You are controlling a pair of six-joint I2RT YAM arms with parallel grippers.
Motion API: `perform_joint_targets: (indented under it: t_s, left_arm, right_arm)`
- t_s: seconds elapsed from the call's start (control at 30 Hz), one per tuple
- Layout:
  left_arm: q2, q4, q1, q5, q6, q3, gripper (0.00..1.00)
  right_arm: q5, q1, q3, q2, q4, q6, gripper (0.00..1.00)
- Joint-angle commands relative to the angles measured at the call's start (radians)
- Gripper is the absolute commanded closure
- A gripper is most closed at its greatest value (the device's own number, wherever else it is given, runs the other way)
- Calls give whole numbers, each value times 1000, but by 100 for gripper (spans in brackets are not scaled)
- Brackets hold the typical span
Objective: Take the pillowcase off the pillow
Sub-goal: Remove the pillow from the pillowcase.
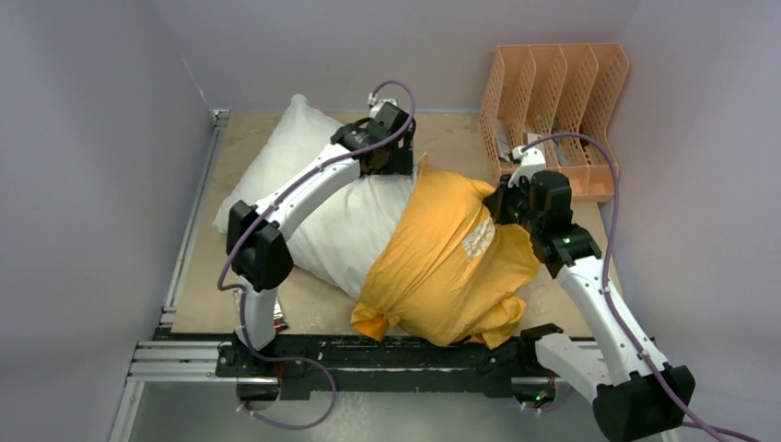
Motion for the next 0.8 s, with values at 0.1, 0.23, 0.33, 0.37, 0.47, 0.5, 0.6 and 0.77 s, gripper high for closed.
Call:
perform_joint_targets:
  t_s: [0.1,0.23,0.33,0.37,0.47,0.5,0.6,0.77]
  left_arm:
    - [-39,113,2,165,50,-257,68]
    - [-113,111,45,73,39,-375,100]
    - [-222,185,136,71,19,-507,100]
    - [-261,213,177,80,15,-551,100]
    - [-297,170,283,53,36,-573,100]
    - [-283,123,292,30,58,-549,100]
    - [-262,82,300,22,73,-532,100]
    - [-290,145,311,28,49,-610,100]
  right_arm:
    - [-56,36,-140,-178,398,-248,100]
    - [65,36,-183,-228,431,-293,100]
    - [186,36,-172,-232,387,-239,100]
    - [237,34,-157,-228,345,-193,100]
    - [479,35,-113,-210,216,-36,100]
    - [521,34,-114,-210,202,-10,100]
    - [653,33,-107,-208,141,116,100]
    - [631,32,-54,-177,57,201,100]
